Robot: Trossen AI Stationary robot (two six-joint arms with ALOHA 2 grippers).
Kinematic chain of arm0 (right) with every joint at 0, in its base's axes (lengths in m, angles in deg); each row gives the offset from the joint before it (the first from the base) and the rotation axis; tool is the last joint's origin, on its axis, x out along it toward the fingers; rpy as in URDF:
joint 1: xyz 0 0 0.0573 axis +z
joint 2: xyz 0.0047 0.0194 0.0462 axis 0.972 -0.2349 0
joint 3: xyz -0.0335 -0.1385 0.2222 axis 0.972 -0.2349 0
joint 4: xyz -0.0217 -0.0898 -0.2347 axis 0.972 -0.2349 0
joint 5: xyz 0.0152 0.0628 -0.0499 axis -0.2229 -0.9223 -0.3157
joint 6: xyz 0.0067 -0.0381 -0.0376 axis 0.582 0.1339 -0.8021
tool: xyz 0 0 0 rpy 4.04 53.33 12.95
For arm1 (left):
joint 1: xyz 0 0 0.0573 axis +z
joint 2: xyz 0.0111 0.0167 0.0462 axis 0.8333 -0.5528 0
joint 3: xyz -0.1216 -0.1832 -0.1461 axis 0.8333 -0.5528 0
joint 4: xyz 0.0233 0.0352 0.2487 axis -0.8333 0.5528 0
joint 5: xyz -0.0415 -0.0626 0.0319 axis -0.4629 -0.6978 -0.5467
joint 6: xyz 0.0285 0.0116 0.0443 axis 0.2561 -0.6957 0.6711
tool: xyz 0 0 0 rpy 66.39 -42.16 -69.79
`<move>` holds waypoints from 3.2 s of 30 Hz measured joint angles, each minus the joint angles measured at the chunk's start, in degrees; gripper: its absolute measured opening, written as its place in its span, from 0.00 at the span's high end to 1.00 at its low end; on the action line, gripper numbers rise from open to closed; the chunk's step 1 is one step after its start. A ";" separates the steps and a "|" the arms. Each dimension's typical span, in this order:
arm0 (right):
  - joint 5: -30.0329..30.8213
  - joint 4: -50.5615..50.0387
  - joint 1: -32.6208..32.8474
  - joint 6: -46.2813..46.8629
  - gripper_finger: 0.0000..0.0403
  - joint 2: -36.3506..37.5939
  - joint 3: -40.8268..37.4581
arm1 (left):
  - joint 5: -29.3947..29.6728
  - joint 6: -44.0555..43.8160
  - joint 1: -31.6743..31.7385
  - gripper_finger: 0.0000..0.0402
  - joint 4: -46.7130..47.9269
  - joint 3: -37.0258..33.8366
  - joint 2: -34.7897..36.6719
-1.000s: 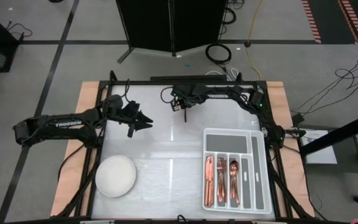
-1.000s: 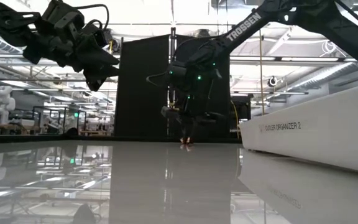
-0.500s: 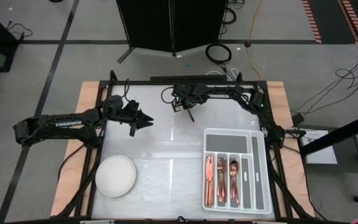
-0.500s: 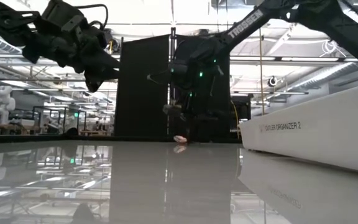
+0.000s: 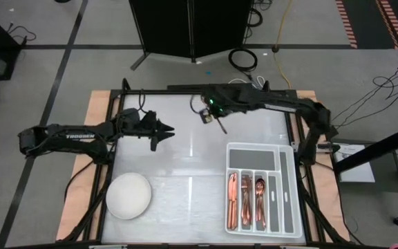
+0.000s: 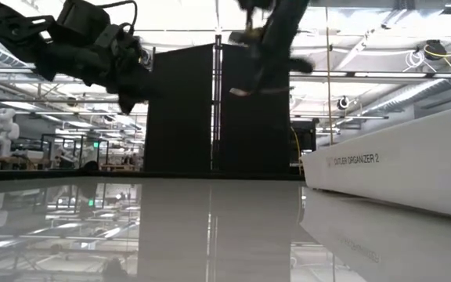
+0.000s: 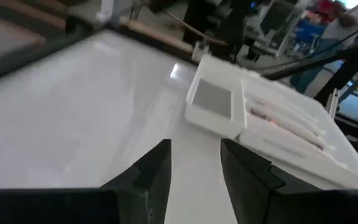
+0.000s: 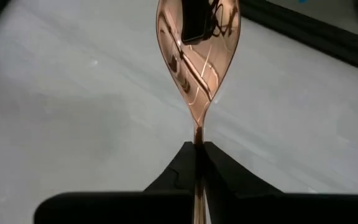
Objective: Sort silverware
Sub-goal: Put the brown spoon in the white silverware organizer, then return to Home Position
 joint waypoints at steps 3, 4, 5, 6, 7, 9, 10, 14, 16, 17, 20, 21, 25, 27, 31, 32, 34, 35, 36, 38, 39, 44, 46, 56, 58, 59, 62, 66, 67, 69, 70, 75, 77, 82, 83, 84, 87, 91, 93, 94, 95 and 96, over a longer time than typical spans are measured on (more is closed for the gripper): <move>4.11 -8.38 6.71 7.06 0.99 3.78 0.00 | -0.30 2.95 0.02 0.66 -7.93 0.05 -3.46; 4.99 -11.03 9.26 9.95 0.99 4.87 0.00 | -0.32 3.92 0.02 0.66 -10.34 0.07 -4.63; 6.06 -13.93 11.88 13.46 0.99 5.72 0.00 | -0.32 4.73 0.11 0.66 -12.68 0.07 -5.77; 7.02 -16.88 14.53 17.31 0.99 6.45 0.00 | -0.48 5.79 0.27 0.66 -15.14 0.14 -6.93; 8.00 -19.57 17.37 21.56 0.99 6.83 0.00 | -0.85 6.77 0.49 0.66 -16.80 0.46 -7.90; 9.73 -24.42 23.04 30.99 0.99 6.86 0.00 | -2.16 9.07 1.11 0.66 -19.75 1.67 -9.70; 9.94 -26.50 25.94 35.80 0.99 6.67 0.00 | -3.01 9.98 1.47 0.66 -20.72 2.37 -10.47; 9.90 -30.50 35.90 54.28 0.99 4.20 0.00 | -5.82 10.30 2.71 0.66 -22.99 4.78 -12.63; 9.86 -30.86 39.49 62.08 0.99 2.37 0.00 | -6.46 11.12 2.82 0.66 -23.14 5.20 -13.36; 9.72 -30.84 40.94 65.45 0.99 1.32 0.00 | -6.74 12.24 2.80 0.66 -22.75 5.20 -13.68; 6.90 -30.86 44.79 73.61 0.99 -1.89 0.00 | -7.43 13.62 2.79 0.66 -21.66 5.20 -14.24; 5.30 -30.88 45.85 75.87 0.99 -2.94 -0.01 | -7.58 13.63 2.85 0.66 -21.45 5.20 -14.30; -0.75 -30.84 49.78 84.51 0.99 -6.78 -0.02 | -7.87 13.49 2.82 0.66 -21.39 5.20 -14.27; -4.07 -30.84 51.51 87.96 0.99 -8.11 -0.02 | -8.21 13.31 2.82 0.66 -21.43 5.20 -14.27; -10.85 -30.84 53.37 89.14 0.99 -10.24 -0.02 | -10.12 13.15 2.62 0.66 -21.08 5.18 -14.37; -12.36 -30.87 53.51 89.20 0.99 -10.74 -0.02 | -10.80 13.14 2.57 0.66 -21.10 5.18 -14.47; -14.86 -31.55 53.48 89.20 0.99 -11.75 -0.02 | -11.63 13.12 2.34 0.66 -20.88 5.18 -14.58; -15.67 -32.24 53.47 89.22 0.99 -12.21 -0.02 | -11.92 13.12 2.23 0.66 -20.88 5.18 -14.57; -15.83 -32.85 53.49 89.18 0.99 -12.56 -0.02 | -12.00 13.10 2.08 0.66 -20.90 5.18 -14.56; -15.89 -34.35 53.53 89.18 0.99 -12.67 -0.02 | -12.06 13.09 1.77 0.66 -20.91 5.18 -14.56; -15.91 -35.07 53.48 89.18 0.99 -12.67 -0.02 | -12.06 13.09 1.60 0.66 -20.92 5.18 -14.56; -15.82 -35.18 53.47 88.76 0.99 -12.83 -2.32 | -12.22 11.59 1.18 0.66 -21.10 5.16 -14.56; -15.92 -34.40 53.47 88.72 0.99 -12.78 -4.31 | -12.25 11.56 1.16 0.66 -21.10 5.16 -14.56; -15.52 -31.36 53.47 88.09 0.99 -12.85 -8.17 | -12.25 11.58 1.16 0.66 -20.36 5.14 -14.56; -15.69 -30.59 53.48 88.07 0.99 -12.85 -8.17 | -12.25 11.61 1.14 0.66 -20.34 5.14 -14.56; -15.72 -30.35 53.61 87.88 0.99 -12.85 -8.17 | -12.25 11.61 1.15 0.66 -20.34 5.14 -14.56; -15.72 -28.77 53.82 87.18 0.98 -12.85 -8.17 | -12.25 11.61 1.15 0.66 -20.29 5.14 -14.56; -15.89 -28.36 53.84 88.26 0.94 -12.85 -8.17 | -12.25 11.63 1.16 0.66 -20.09 5.13 -14.56; -15.92 -28.38 53.84 88.33 0.92 -12.85 -8.17 | -12.25 11.64 1.14 0.66 -20.08 5.14 -14.56; -15.93 -28.91 53.82 88.37 0.88 -12.85 -8.17 | -12.23 11.65 1.15 0.66 -20.06 5.14 -14.56; -15.94 -29.26 53.82 88.39 0.86 -12.83 -8.17 | -12.24 11.65 1.16 0.66 -20.03 5.13 -14.56; -16.04 -30.42 53.80 86.42 0.76 -12.83 -8.17 | -12.23 11.67 1.16 0.66 -19.89 5.12 -14.56; -16.32 -30.94 53.80 84.88 0.74 -12.83 -8.17 | -12.23 11.67 1.13 0.66 -19.77 5.11 -14.56; -16.36 -32.55 53.73 80.89 0.71 -12.81 -7.56 | -10.51 11.71 1.11 0.66 -19.77 5.13 -14.56; -16.05 -33.10 53.67 79.89 0.71 -12.81 -6.91 | -8.51 11.72 1.11 0.66 -19.65 5.12 -14.56; -15.52 -33.63 53.54 78.18 0.71 -12.81 -6.08 | -6.28 11.71 1.13 0.66 -19.54 5.12 -14.56; -10.72 -35.00 53.29 69.36 0.71 -12.39 -2.68 | -2.72 8.01 1.16 0.66 -19.55 5.11 -14.56; 1.86 -32.98 52.87 55.13 0.72 -9.07 0.32 | -4.44 2.64 1.13 0.66 -20.67 5.11 -14.56; 7.08 -31.77 52.64 49.36 0.73 -6.71 0.76 | -4.75 -0.59 1.13 0.66 -22.01 5.11 -14.50; 9.45 -30.85 52.57 46.80 0.73 -5.41 0.77 | -4.86 -2.31 1.13 0.66 -22.45 5.11 -14.36; 11.85 -30.23 52.55 44.56 0.73 -4.07 0.81 | -5.45 -3.75 1.13 0.66 -23.24 5.11 -14.24; 14.37 -29.86 52.55 42.44 0.74 -2.70 0.83 | -6.69 -4.87 1.16 0.66 -24.23 5.11 -14.18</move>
